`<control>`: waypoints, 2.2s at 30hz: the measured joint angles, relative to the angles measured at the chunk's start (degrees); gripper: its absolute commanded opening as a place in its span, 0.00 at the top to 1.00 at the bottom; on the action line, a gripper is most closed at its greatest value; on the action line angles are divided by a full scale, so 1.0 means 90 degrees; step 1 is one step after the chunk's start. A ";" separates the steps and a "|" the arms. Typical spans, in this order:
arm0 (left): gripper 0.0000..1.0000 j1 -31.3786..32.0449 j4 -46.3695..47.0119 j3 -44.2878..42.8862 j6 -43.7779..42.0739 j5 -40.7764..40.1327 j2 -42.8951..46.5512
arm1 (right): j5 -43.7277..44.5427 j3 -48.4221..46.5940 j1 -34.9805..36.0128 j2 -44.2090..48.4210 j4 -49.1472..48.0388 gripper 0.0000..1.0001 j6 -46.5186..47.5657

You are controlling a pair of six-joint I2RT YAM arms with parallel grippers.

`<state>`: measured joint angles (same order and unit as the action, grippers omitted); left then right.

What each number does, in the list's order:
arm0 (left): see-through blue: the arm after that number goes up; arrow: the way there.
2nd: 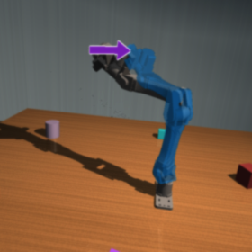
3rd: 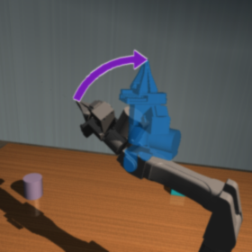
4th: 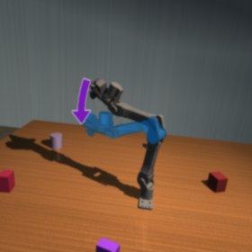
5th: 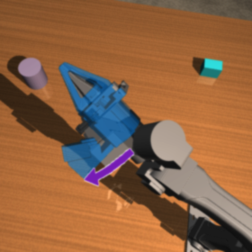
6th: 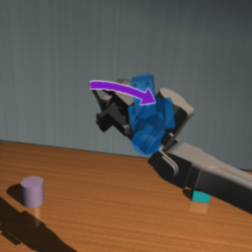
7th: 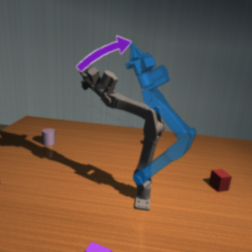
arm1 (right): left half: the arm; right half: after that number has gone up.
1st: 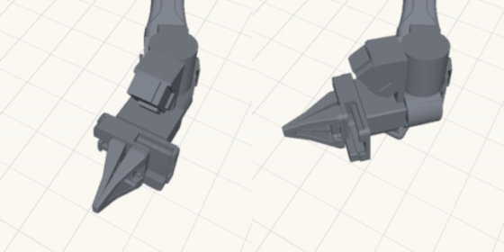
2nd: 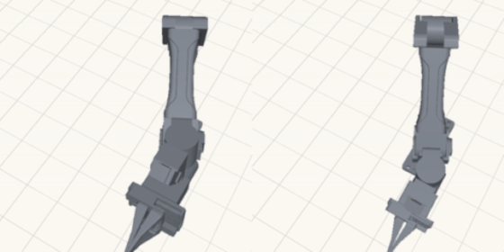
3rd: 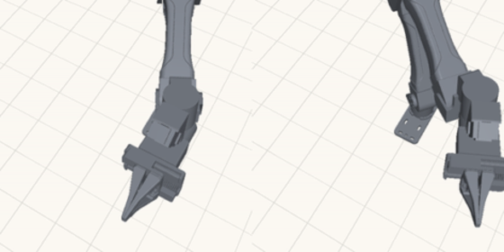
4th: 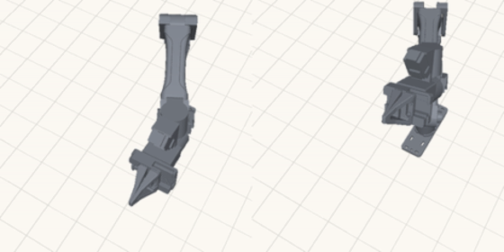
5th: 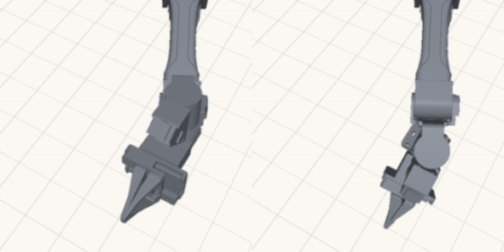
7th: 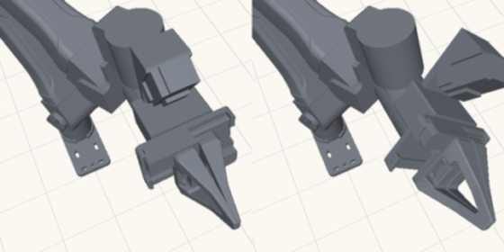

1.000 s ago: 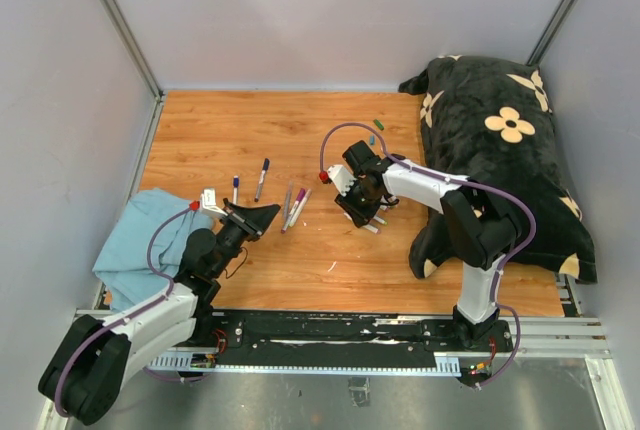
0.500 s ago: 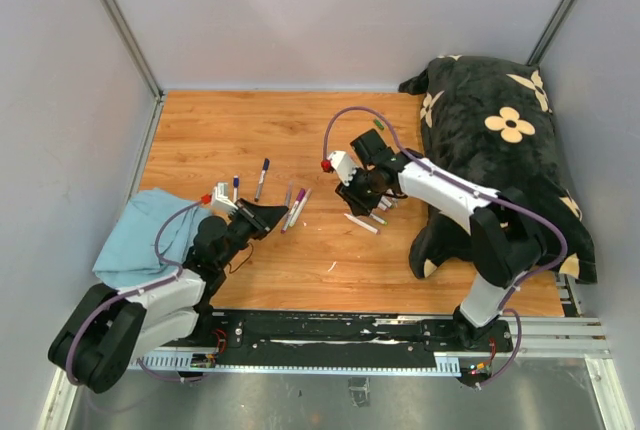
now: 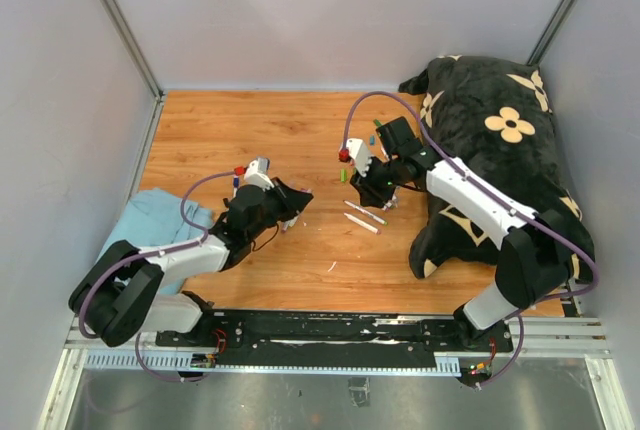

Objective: Open the pen caps
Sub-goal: Place the pen cap at the center of the board.

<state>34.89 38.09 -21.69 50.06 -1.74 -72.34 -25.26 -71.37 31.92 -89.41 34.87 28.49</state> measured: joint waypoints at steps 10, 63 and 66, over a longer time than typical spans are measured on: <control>1.00 0.0141 -0.1804 -0.1727 -0.0765 -0.0716 -0.1353 | -0.0340 0.0005 -0.0367 0.0233 0.0029 0.61 0.0080; 0.59 0.0146 -0.2390 -0.2460 -0.2572 -0.0299 -0.1124 | -0.0765 0.0075 -0.0520 0.0233 0.0112 0.59 0.0136; 0.52 0.0146 -0.2339 -0.2123 -0.2752 -0.0457 -0.0760 | -0.0792 0.0080 -0.0520 0.0233 0.0112 0.59 0.0141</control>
<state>36.21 17.04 -40.80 25.30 -5.85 -79.18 -32.38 -70.65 27.24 -87.31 35.88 29.76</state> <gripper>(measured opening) 0.419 0.406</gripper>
